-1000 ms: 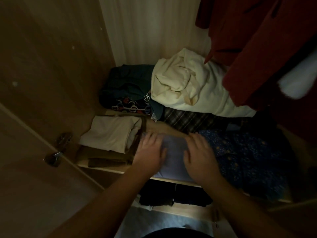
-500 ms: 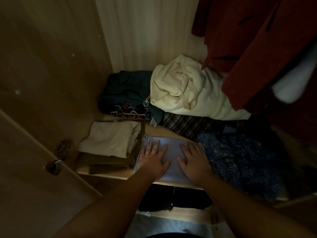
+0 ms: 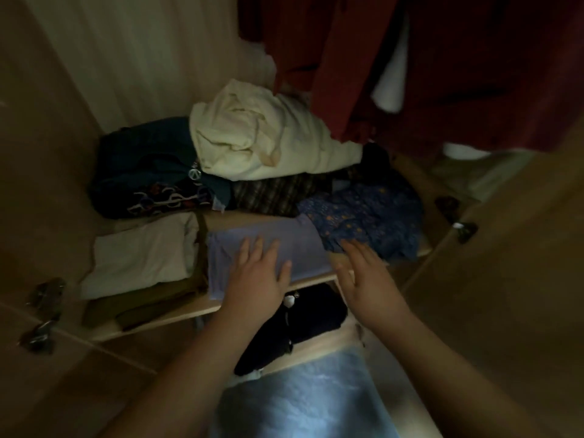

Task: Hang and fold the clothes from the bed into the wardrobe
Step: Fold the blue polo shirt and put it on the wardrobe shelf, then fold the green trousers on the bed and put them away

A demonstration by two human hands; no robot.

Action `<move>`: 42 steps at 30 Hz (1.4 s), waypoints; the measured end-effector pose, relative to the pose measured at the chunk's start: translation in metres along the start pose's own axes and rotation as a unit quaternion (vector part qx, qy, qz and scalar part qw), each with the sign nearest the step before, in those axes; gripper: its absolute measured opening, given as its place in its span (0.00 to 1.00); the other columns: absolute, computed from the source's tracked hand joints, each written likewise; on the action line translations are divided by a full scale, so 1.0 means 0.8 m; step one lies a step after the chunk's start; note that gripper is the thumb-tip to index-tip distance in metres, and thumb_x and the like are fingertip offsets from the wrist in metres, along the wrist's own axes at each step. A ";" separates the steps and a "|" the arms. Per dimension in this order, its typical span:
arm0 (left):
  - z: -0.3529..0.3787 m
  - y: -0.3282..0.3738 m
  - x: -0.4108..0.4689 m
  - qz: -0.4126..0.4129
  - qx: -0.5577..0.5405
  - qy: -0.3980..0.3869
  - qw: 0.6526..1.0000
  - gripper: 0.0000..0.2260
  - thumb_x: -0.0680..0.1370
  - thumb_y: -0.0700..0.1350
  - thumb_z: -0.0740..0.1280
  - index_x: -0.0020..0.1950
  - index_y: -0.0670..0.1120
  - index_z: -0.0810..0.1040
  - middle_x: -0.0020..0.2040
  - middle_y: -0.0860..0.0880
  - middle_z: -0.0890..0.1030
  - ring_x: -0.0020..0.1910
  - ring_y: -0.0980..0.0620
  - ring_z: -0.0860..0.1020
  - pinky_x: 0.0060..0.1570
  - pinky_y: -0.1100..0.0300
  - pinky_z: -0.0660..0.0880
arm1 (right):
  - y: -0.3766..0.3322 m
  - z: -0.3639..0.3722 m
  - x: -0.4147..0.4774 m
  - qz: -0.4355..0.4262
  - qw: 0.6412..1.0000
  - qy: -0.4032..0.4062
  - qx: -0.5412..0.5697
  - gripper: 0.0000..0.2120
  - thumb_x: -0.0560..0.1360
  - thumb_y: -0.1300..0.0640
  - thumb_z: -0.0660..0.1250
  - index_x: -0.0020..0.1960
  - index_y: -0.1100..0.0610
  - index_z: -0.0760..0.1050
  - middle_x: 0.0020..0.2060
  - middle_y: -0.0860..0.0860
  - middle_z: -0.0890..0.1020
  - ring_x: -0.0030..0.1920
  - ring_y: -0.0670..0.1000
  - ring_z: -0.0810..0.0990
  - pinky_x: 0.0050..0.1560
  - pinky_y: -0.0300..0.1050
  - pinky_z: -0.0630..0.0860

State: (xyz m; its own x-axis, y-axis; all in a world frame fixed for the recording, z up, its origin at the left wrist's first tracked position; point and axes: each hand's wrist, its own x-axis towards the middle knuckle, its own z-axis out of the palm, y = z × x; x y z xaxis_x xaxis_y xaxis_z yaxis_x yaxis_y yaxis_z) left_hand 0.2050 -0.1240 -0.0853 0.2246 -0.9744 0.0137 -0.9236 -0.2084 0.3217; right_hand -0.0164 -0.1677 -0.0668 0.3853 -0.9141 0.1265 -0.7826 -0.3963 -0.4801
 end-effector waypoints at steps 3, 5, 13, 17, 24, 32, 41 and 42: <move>0.016 0.048 -0.053 0.055 -0.010 -0.022 0.998 0.28 0.82 0.62 0.50 0.80 0.53 0.57 0.80 0.46 0.59 0.80 0.44 0.51 0.75 0.45 0.57 | 0.024 -0.023 -0.073 0.026 0.999 0.036 -0.020 0.26 0.81 0.45 0.56 0.75 0.58 0.66 0.71 0.57 0.71 0.73 0.58 0.66 0.74 0.53 0.62; 0.028 0.072 -0.083 0.089 0.004 -0.023 0.996 0.28 0.81 0.63 0.48 0.79 0.55 0.58 0.80 0.47 0.60 0.79 0.45 0.53 0.75 0.46 0.56 | 0.047 -0.033 -0.117 0.047 0.997 0.053 -0.042 0.27 0.80 0.44 0.55 0.73 0.58 0.68 0.68 0.57 0.74 0.69 0.59 0.70 0.71 0.53 0.65; 0.078 0.186 -0.217 0.172 0.044 -0.100 0.979 0.29 0.81 0.64 0.49 0.81 0.56 0.52 0.81 0.49 0.56 0.80 0.45 0.52 0.76 0.45 0.56 | 0.142 -0.078 -0.335 0.171 0.980 0.067 -0.078 0.28 0.78 0.43 0.57 0.74 0.56 0.66 0.70 0.56 0.72 0.71 0.59 0.69 0.71 0.54 0.65; 0.118 0.318 -0.328 0.243 0.012 -0.137 0.960 0.29 0.82 0.63 0.50 0.81 0.56 0.50 0.81 0.49 0.56 0.80 0.45 0.51 0.76 0.45 0.55 | 0.182 -0.128 -0.497 0.269 0.954 0.123 -0.051 0.29 0.78 0.47 0.65 0.75 0.55 0.66 0.73 0.56 0.70 0.74 0.58 0.65 0.75 0.51 0.59; 0.185 0.552 -0.548 0.453 0.003 -0.191 0.871 0.30 0.82 0.60 0.54 0.81 0.52 0.54 0.80 0.46 0.59 0.79 0.44 0.56 0.76 0.47 0.57 | 0.234 -0.232 -0.834 0.456 0.862 0.209 -0.071 0.30 0.80 0.44 0.61 0.79 0.50 0.59 0.77 0.53 0.63 0.77 0.54 0.58 0.77 0.52 0.56; 0.246 0.750 -0.733 0.605 -0.016 -0.223 0.765 0.29 0.81 0.59 0.56 0.81 0.51 0.57 0.80 0.43 0.60 0.79 0.41 0.57 0.76 0.46 0.57 | 0.261 -0.289 -1.075 0.585 0.750 0.299 -0.075 0.30 0.80 0.45 0.59 0.79 0.52 0.58 0.77 0.52 0.63 0.77 0.53 0.57 0.77 0.52 0.57; 0.334 0.892 -0.781 0.634 -0.001 -0.251 0.731 0.29 0.82 0.60 0.56 0.81 0.50 0.56 0.80 0.43 0.60 0.79 0.41 0.57 0.76 0.45 0.57 | 0.391 -0.335 -1.142 0.616 0.724 0.304 -0.056 0.29 0.81 0.47 0.60 0.78 0.54 0.60 0.76 0.53 0.64 0.76 0.53 0.58 0.75 0.49 0.56; 0.350 0.909 -0.779 0.631 0.000 -0.255 0.733 0.29 0.82 0.60 0.56 0.81 0.50 0.57 0.80 0.43 0.60 0.79 0.41 0.57 0.76 0.46 0.57 | 0.414 -0.340 -1.145 0.616 0.727 0.298 -0.056 0.29 0.81 0.47 0.60 0.78 0.55 0.60 0.76 0.53 0.65 0.76 0.53 0.59 0.75 0.48 0.56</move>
State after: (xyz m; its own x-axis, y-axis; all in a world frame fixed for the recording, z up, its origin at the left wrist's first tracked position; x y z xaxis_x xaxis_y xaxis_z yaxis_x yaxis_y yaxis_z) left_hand -0.6934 0.3078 -0.1252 -0.9534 -0.2964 -0.0554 -0.2961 0.8855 0.3581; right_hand -0.7612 0.5147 -0.1059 -0.8964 -0.4423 0.0297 -0.4011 0.7807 -0.4792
